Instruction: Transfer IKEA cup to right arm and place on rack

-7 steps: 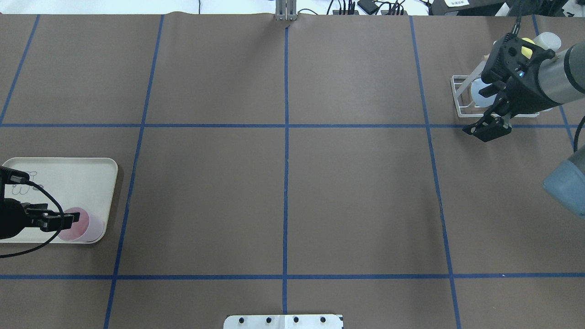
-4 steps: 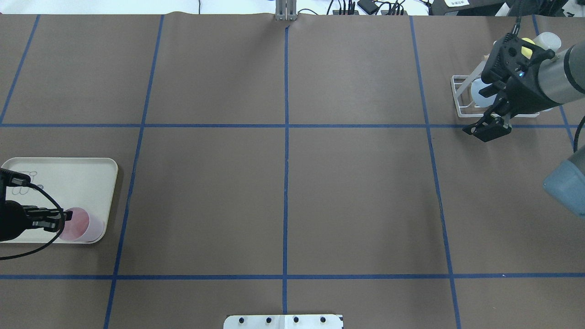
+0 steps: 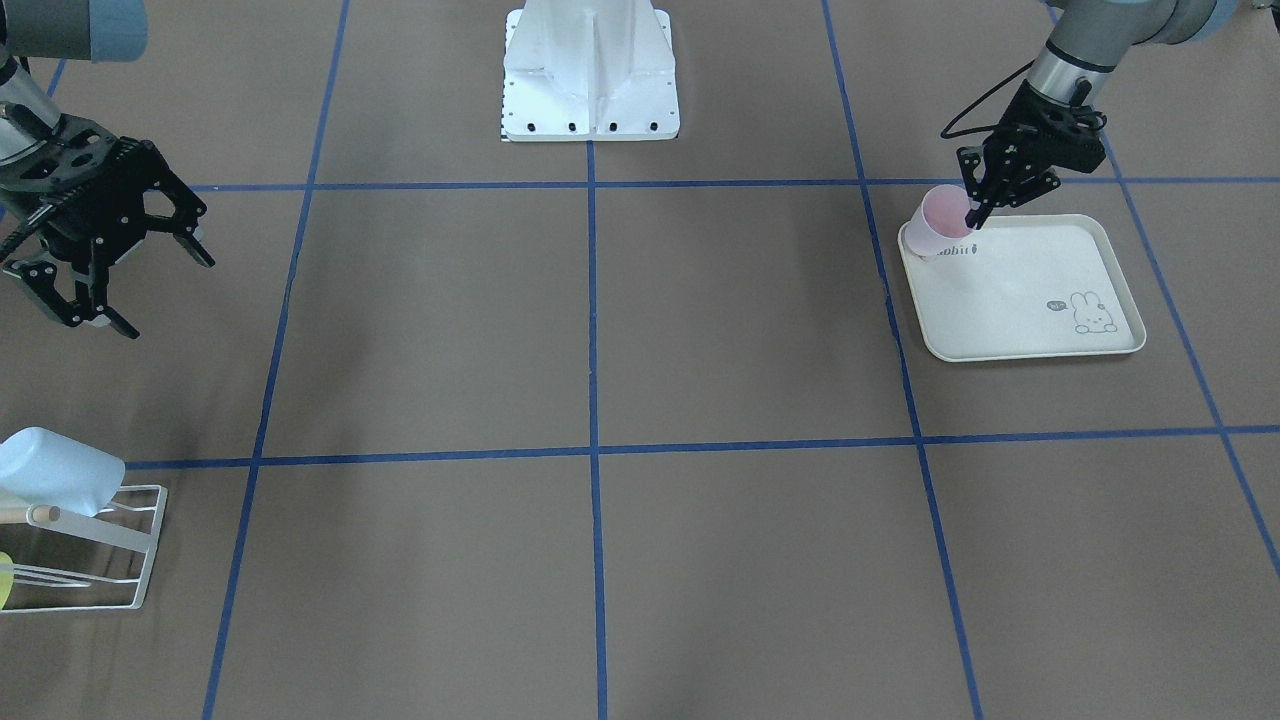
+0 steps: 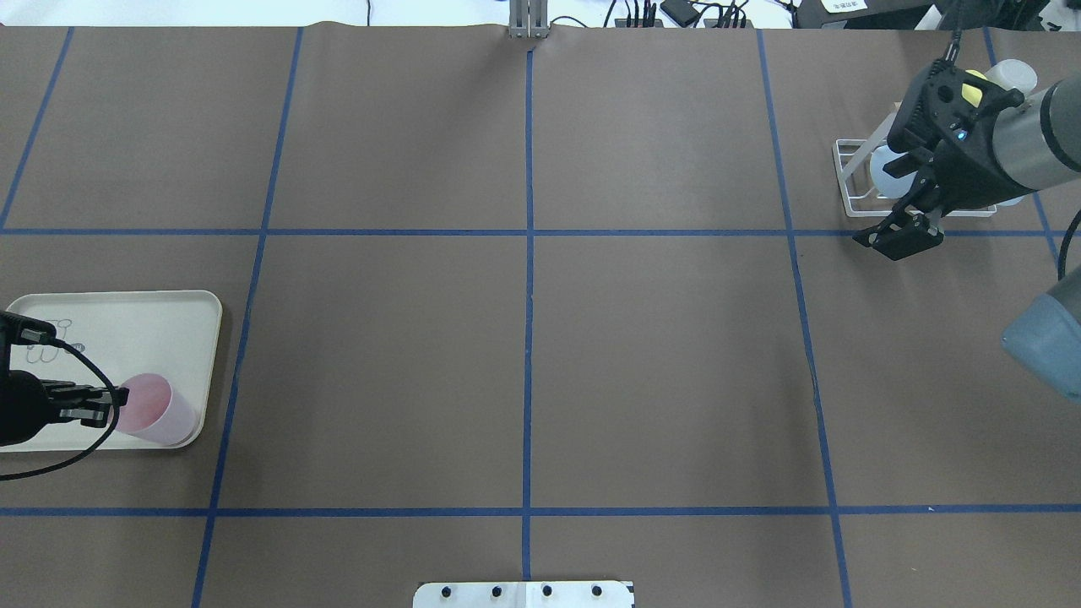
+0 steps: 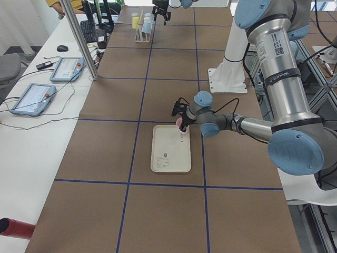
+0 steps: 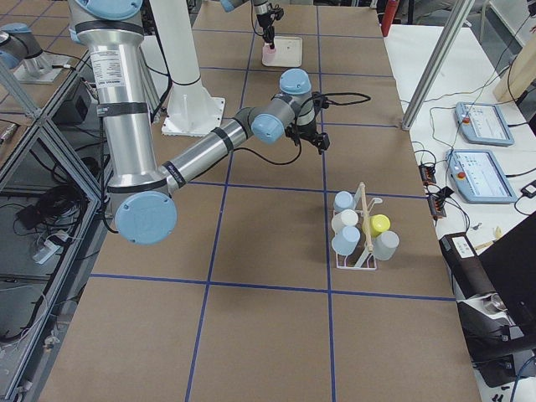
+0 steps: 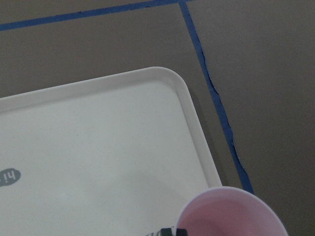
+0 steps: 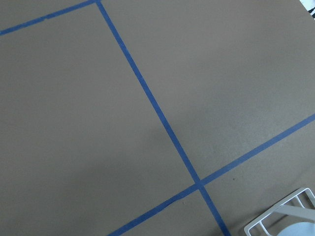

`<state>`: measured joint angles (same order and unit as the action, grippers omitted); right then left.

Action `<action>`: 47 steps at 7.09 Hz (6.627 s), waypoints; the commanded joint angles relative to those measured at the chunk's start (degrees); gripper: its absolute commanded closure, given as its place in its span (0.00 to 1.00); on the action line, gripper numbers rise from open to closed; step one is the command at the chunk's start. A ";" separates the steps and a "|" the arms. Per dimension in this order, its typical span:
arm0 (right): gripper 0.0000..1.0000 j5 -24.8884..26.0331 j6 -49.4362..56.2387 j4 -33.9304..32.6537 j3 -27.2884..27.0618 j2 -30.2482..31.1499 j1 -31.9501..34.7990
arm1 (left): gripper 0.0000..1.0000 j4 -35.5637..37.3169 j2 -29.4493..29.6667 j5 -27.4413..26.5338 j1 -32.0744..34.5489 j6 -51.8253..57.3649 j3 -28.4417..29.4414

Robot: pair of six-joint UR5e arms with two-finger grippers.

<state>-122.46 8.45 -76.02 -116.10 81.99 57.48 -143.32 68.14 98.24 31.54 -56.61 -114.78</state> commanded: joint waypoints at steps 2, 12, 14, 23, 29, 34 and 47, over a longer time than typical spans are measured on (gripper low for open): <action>0.00 -0.06 -0.01 0.09 0.09 -0.60 -0.35 | 1.00 0.49 -2.21 0.55 2.81 0.62 -4.81; 0.00 10.87 -22.15 40.85 5.98 -5.85 -22.98 | 1.00 0.41 33.96 13.30 5.64 -45.14 -12.84; 0.00 15.84 -22.43 41.13 5.80 -10.08 -28.72 | 1.00 0.32 37.66 12.51 3.80 -45.25 -9.69; 0.00 22.61 -22.43 43.59 4.92 -12.38 -34.72 | 1.00 0.32 39.61 8.46 -0.78 -44.29 -3.78; 0.00 22.61 -22.43 43.59 4.22 -12.47 -34.72 | 1.00 0.32 39.79 8.20 -2.18 -44.20 -2.20; 0.04 22.61 -22.43 43.59 4.13 -12.47 -34.72 | 1.00 0.32 40.14 7.58 -2.62 -44.20 -1.76; 0.73 22.53 -24.62 42.63 3.25 -12.03 -33.84 | 0.00 0.84 34.72 10.81 3.51 -31.85 -2.64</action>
<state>-99.99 -16.11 -32.73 -112.85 69.80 23.19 -142.72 105.74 107.25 32.75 -93.05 -117.37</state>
